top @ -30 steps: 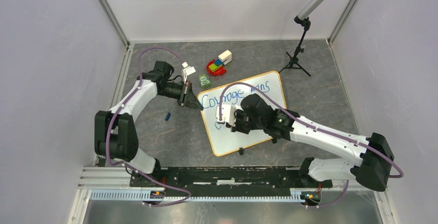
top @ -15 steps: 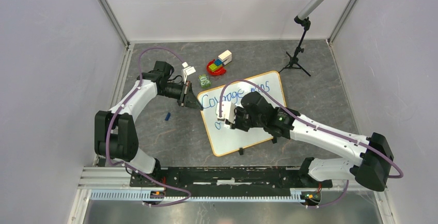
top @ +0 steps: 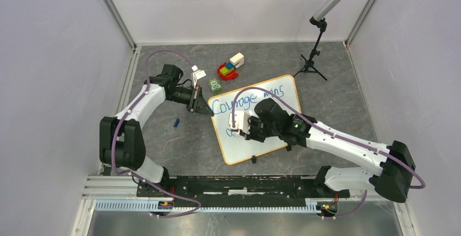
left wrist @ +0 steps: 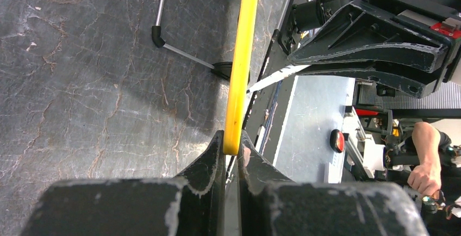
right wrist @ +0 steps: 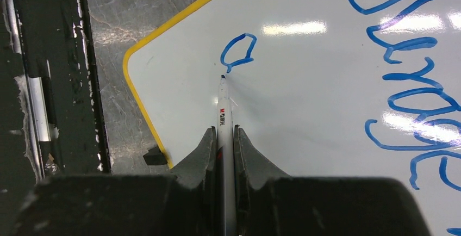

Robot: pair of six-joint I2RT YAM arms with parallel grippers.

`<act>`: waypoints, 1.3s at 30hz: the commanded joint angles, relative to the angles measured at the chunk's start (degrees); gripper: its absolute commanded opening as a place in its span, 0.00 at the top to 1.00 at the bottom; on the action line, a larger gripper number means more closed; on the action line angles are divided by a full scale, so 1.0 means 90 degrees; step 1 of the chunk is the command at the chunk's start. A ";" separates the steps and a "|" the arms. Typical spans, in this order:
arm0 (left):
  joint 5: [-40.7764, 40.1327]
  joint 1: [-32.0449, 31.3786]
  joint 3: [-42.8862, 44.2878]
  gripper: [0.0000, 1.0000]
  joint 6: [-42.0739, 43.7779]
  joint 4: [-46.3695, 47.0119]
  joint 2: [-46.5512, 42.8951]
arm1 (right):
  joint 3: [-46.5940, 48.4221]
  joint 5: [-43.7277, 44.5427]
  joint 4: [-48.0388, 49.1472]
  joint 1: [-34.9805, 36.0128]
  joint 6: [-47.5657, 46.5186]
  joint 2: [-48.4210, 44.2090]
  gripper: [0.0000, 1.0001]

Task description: Write a sentence on the whiteboard

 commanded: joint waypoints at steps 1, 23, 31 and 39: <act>-0.0034 -0.0029 0.0034 0.98 -0.0108 0.0320 -0.0098 | 0.0656 -0.0368 -0.0300 -0.0062 -0.0046 -0.0190 1.00; -0.0102 -0.0029 0.0158 0.98 0.0092 0.0132 0.0303 | 0.1548 -0.1113 -0.0391 -0.1567 0.0673 -0.0075 1.00; -0.0229 -0.0029 0.0210 0.98 0.0026 0.0132 0.0093 | 0.0752 -0.1408 -0.0170 -0.1586 0.0405 -0.0350 1.00; -0.0275 -0.0029 0.0099 0.97 0.0028 0.0132 -0.0199 | 0.0763 -0.1822 -0.0154 -0.1588 0.0463 -0.0460 1.00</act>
